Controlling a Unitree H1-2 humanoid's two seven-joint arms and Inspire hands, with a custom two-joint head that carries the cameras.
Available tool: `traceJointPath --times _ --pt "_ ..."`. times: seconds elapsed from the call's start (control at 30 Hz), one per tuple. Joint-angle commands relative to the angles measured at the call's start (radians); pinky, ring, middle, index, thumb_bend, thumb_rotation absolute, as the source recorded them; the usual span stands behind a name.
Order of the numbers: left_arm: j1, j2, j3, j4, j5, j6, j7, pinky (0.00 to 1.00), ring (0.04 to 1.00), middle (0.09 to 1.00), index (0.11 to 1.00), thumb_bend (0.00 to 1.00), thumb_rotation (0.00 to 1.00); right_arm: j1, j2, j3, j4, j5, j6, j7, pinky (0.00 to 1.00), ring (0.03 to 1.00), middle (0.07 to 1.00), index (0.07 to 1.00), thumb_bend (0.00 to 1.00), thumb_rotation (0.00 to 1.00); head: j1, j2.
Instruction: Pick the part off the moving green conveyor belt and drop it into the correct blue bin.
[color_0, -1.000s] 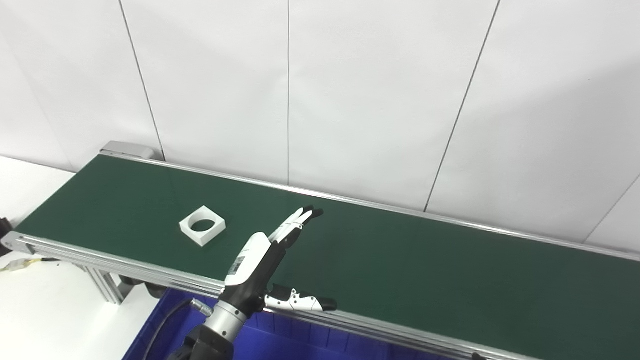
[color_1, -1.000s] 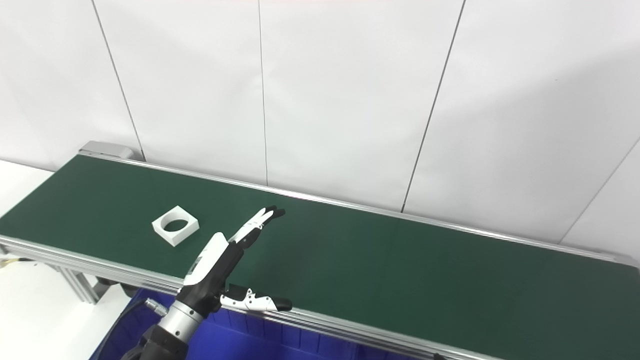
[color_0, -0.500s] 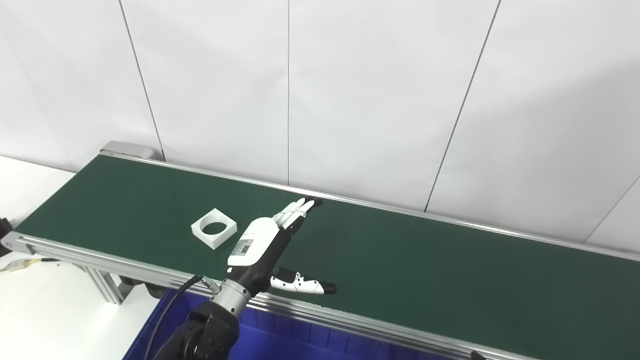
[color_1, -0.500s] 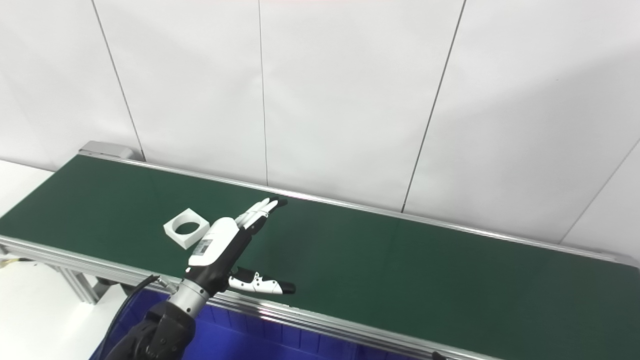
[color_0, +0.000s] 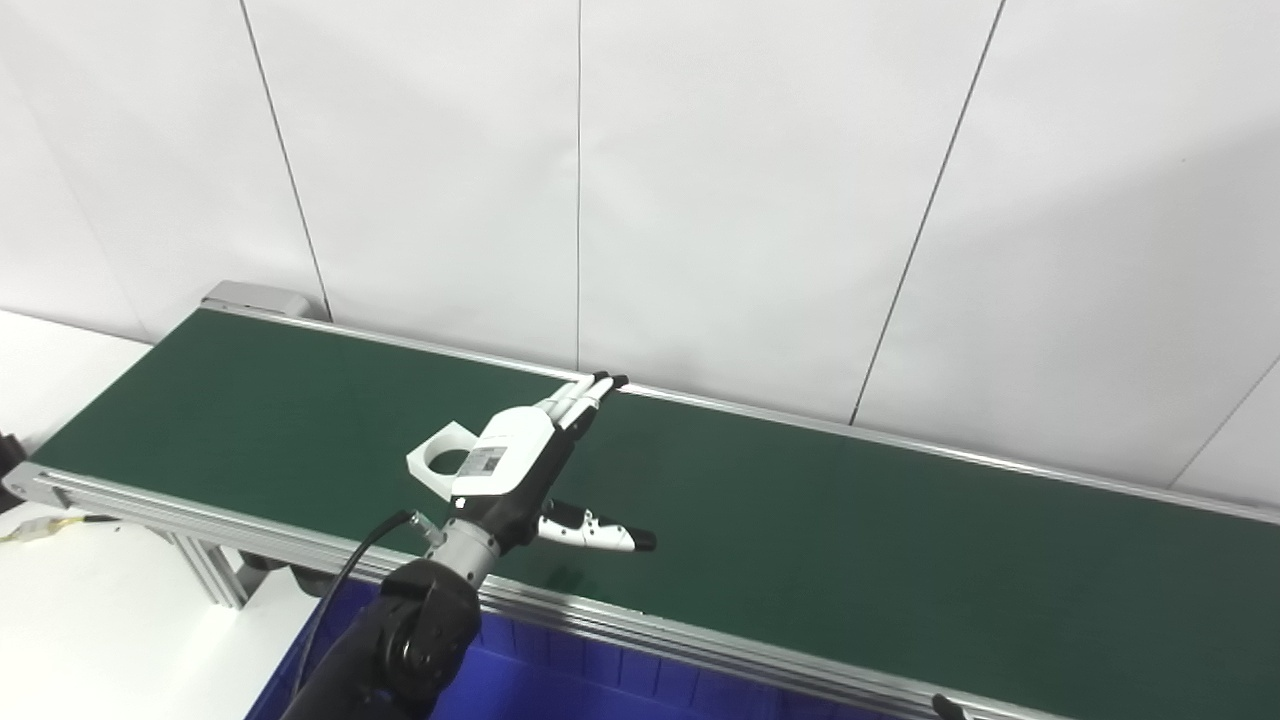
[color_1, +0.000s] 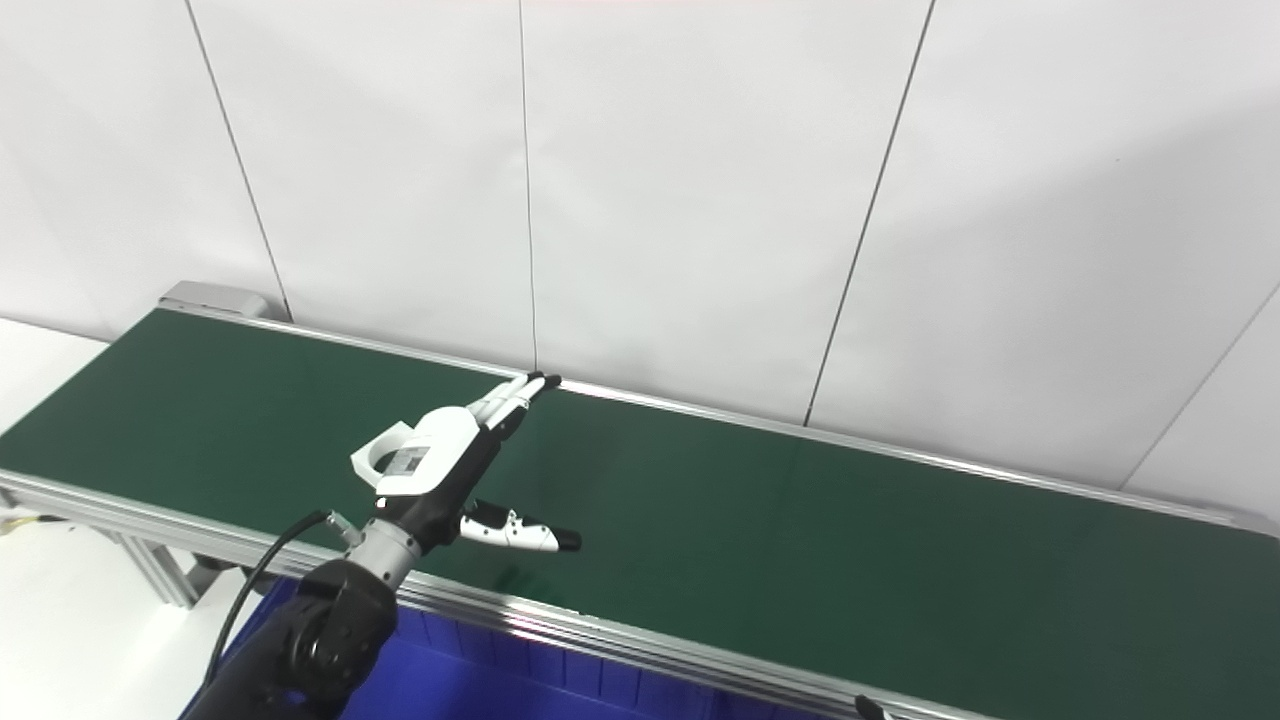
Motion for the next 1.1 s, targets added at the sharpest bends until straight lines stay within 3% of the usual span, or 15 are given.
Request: traceJointPath --times 0.0,0.33,0.67,1.07 --pt "-0.049 0.020 0.009 0.004 0.012 0.013 0.041 0.94 0.963 0.983 0.952 0.89 0.50 -0.008 0.004 0.000 -0.018 0.013 -0.035 0.000 0.98 0.992 0.970 0.933 0.97 0.07 0.001 0.001" --pt "-0.117 0.041 0.000 0.117 0.036 0.070 0.079 0.94 0.961 0.989 0.950 0.88 0.49 -0.008 0.004 -0.002 -0.013 0.019 -0.037 0.001 0.99 0.996 0.969 0.931 0.98 0.07 0.002 -0.002" --pt "-0.188 0.067 0.002 0.328 -0.012 0.042 0.148 0.93 0.959 0.990 0.979 0.89 0.46 -0.009 0.006 0.001 -0.010 0.019 -0.046 0.001 0.94 0.976 0.970 0.931 0.98 0.06 -0.004 -0.001" --pt "-0.236 0.101 -0.057 0.455 0.005 0.074 0.196 0.94 0.971 1.000 0.978 0.90 0.42 -0.002 0.017 0.001 -0.021 0.024 -0.048 -0.003 0.92 0.961 0.967 0.930 0.98 0.06 -0.012 0.002"
